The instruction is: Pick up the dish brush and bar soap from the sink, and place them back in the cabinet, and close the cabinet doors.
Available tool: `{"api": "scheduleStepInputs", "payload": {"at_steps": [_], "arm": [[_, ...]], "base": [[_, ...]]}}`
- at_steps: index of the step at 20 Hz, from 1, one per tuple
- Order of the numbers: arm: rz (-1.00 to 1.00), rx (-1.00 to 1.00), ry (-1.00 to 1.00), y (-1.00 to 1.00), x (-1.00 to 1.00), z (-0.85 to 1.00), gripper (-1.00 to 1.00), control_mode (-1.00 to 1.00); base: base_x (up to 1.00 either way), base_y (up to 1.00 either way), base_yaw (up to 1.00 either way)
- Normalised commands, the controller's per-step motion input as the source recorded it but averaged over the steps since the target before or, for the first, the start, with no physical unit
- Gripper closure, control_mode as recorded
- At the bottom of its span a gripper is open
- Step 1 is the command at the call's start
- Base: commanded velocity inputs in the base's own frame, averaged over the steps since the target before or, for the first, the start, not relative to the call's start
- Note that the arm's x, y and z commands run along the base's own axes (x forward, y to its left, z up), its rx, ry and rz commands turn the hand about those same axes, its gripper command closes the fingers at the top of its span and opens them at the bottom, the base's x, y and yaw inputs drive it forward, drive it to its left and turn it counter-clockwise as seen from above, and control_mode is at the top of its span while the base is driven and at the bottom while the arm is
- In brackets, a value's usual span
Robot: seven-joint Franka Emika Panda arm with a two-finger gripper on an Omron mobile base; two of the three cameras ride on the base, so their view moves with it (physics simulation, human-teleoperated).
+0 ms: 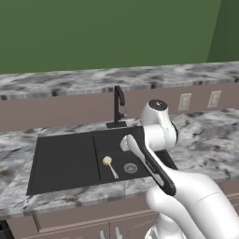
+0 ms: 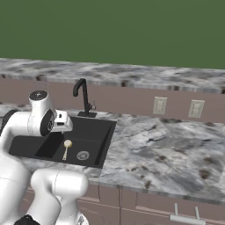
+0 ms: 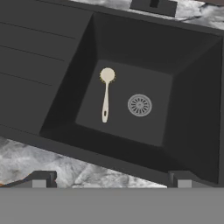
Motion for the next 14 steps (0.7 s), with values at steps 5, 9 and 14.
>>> {"api": "scheduleStepInputs", "payload": {"at_steps": [5,9,14], "arm": [[0.0,0.0,0.0,0.07,0.26,-0.39,-1.0,-1.0],[0.0,0.0,0.0,0.0,0.24,-0.46,-1.0,-1.0],[0.0,0.0,0.0,0.05,0.17,-0.37,-1.0,-1.0]], "base": [[0.0,0.0,0.0],[0.0,0.0,0.0],[0.0,0.0,0.0]]}}
